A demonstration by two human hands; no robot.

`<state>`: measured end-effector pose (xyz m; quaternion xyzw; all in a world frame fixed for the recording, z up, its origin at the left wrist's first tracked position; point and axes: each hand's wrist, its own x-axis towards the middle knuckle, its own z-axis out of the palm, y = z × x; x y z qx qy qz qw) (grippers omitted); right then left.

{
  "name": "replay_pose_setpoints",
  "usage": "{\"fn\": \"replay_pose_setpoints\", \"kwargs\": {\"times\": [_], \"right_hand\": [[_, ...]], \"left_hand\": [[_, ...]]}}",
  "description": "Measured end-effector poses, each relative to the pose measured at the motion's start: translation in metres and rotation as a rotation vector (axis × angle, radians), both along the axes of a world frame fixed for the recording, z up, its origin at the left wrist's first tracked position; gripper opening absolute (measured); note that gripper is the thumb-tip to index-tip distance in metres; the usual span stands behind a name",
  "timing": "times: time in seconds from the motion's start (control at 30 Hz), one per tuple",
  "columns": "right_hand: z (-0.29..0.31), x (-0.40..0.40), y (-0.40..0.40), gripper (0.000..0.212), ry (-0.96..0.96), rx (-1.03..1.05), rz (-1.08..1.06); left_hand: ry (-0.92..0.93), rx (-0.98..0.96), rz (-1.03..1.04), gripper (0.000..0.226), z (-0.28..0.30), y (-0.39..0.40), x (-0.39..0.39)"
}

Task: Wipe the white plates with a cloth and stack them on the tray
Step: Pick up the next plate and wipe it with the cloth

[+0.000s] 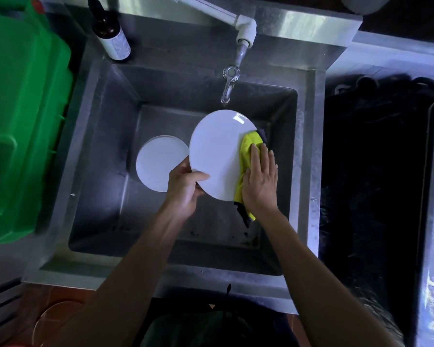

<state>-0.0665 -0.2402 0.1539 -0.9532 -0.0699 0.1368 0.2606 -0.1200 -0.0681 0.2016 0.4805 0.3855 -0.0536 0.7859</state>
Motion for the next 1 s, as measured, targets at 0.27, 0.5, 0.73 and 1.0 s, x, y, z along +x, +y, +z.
{"fn": "replay_pose_setpoints", "kwargs": {"times": [0.27,0.5,0.73,1.0], "right_hand": [[0.014,-0.042,0.043,0.057,0.04,0.102,0.047],[0.025,-0.065,0.058,0.055,-0.043,0.193,0.138],[0.011,-0.06,0.033,0.054,-0.033,0.059,0.017],[0.019,-0.022,0.02,0.061,0.029,0.205,-0.084]], "left_hand": [[-0.012,-0.089,0.128,0.044,-0.004,-0.002,0.006],[-0.025,-0.165,0.183,0.042,-0.007,0.004,0.008],[-0.043,-0.155,0.173,0.048,-0.011,0.011,0.006],[-0.055,-0.088,0.037,0.045,-0.013,0.03,0.005]]}}
